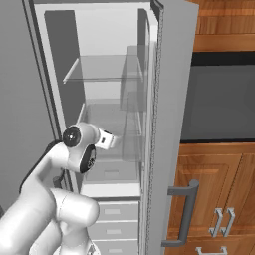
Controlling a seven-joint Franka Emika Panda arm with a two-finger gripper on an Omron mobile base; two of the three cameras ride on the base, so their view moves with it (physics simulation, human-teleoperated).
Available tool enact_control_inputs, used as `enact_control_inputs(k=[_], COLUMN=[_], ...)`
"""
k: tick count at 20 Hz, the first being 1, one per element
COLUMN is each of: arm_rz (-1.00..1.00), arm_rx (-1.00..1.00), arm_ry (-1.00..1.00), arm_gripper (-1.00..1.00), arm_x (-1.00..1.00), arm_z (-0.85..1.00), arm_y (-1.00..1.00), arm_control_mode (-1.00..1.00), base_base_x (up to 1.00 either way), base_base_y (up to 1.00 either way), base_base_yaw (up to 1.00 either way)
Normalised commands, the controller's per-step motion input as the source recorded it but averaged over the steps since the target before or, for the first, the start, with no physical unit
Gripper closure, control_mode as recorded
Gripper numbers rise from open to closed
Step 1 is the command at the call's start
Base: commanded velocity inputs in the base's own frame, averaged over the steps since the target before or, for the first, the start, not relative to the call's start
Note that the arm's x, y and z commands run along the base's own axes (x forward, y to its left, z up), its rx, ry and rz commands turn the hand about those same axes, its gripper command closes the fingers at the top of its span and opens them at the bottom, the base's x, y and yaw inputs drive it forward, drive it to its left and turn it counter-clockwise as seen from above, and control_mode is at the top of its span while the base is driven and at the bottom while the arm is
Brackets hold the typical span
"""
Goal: Pick the peach and kiwi from the fridge and place them inside the tupperware on the counter.
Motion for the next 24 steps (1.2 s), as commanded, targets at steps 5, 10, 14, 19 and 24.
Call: enact_control_inputs(k=[5, 10, 14, 19, 24], arm_rz=[0.18, 0.16, 0.19, 0.08, 0.0], arm_rx=[0.0, 0.0, -0.02, -0.03, 0.0], arm_ry=[0.28, 0.46, 0.47, 0.15, -0.08], arm_gripper=[1.0, 1.0, 1.0, 1.0, 1.0], arm_x=[-1.0, -1.0, -1.0, -1.0, -1.0], arm_z=[1.0, 0.96, 0.66, 0.4, 0.12], arm_y=[0.07, 0.5, 0.81, 0.21, -0.15], arm_control_mode=[-1.0, -1.0, -1.0, -1.0, -1.0], base_base_x=[0.0, 0.0, 0.0, 0.0, 0.0], base_base_y=[0.0, 0.0, 0.0, 0.0, 0.0], base_base_yaw=[0.0, 0.0, 0.0, 0.0, 0.0])
